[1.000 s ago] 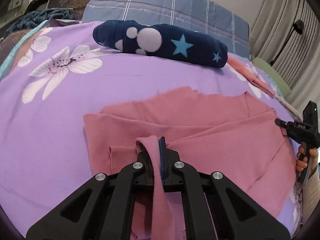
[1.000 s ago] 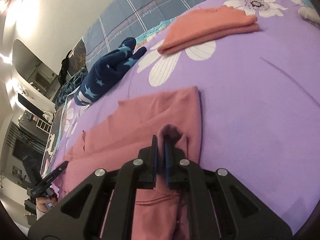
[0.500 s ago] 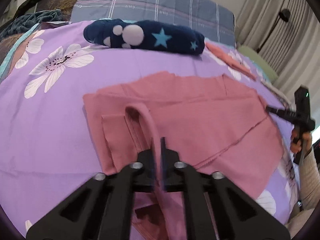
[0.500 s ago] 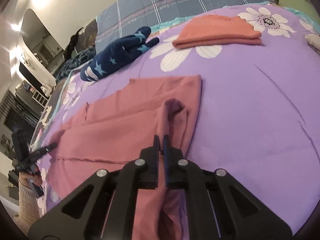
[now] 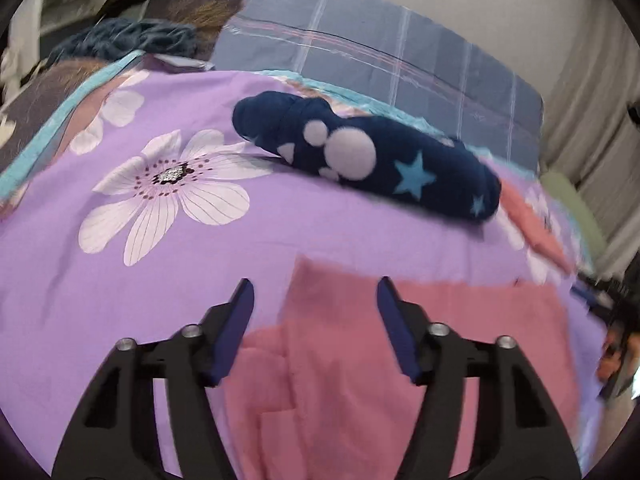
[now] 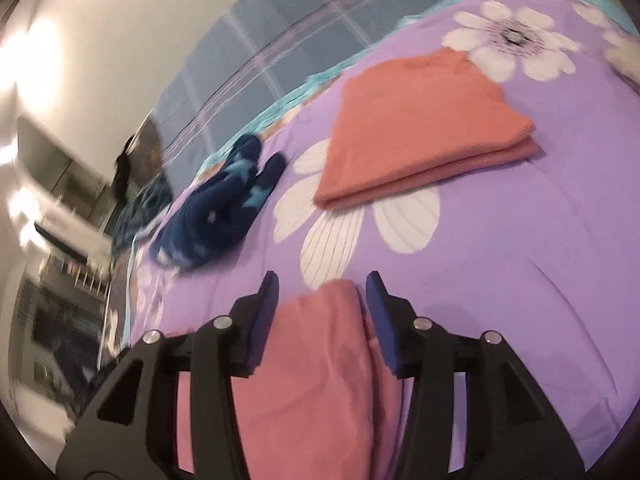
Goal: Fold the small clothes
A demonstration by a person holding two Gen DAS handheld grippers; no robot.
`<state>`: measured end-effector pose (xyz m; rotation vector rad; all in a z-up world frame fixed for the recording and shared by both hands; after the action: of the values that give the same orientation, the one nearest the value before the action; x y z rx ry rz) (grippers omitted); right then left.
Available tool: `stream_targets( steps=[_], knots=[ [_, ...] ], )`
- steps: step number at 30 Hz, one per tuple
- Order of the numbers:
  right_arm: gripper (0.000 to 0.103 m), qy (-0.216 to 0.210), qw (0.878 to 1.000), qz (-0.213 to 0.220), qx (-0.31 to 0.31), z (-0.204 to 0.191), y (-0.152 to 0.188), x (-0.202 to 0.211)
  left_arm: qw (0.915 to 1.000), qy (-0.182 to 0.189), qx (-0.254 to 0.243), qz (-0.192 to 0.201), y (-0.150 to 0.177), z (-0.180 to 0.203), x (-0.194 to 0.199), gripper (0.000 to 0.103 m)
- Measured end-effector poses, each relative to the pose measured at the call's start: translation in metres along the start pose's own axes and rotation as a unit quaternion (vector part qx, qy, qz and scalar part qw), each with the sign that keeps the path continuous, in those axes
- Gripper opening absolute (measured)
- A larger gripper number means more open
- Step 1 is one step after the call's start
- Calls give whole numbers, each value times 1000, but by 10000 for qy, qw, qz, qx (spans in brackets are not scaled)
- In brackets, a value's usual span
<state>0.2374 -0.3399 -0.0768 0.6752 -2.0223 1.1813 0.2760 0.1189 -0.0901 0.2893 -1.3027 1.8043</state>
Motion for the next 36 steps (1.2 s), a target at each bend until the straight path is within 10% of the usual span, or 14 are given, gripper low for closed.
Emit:
stream_targets(
  steps=[7, 10, 12, 13, 18, 21, 25, 36],
  knots=[
    [50, 250, 9977, -99, 628, -18, 3, -21, 9970, -56, -19, -767, 23, -15, -39, 64],
    [50, 578, 9923, -168, 1078, -31, 3, -38, 9962, -186, -277, -802, 19, -11, -47, 22],
    [26, 680, 9903, -402, 1146, -35, 7, -50, 9965, -195, -233, -781, 15, -10, -46, 6],
    [5, 635, 9904, -453, 1143, -37, 7, -51, 9974, -142, -223, -677, 11, -8, -41, 5],
    [5, -76, 9950, 314, 945, -51, -9, -8, 9978, 6, -659, -98, -1, 13, 8, 4],
    [5, 565, 9894, 399, 1279, -55, -12, -23, 9939, -502, -970, -134, -6, 8, 6, 3],
    [32, 1328, 9841, 269, 1152, -38, -1, -45, 9930, -646, -783, -598, 14, -9, -20, 24],
    [34, 801, 9799, 454, 1767, 6, 85, 55, 9952, 462, -799, -318, 105, 25, 98, 34]
  ],
)
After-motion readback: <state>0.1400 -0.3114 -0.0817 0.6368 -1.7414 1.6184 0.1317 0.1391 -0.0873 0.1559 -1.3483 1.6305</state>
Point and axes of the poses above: each gripper's, at about its wrist camera, not at the fingertips, and x roughly against the way its jaws point, z to its right, y to its underside, the point moved 7 cm from there along -x, roughly the way its jaws point, and after that the axes turned 15 degrees about y, right-handed, at the moved point
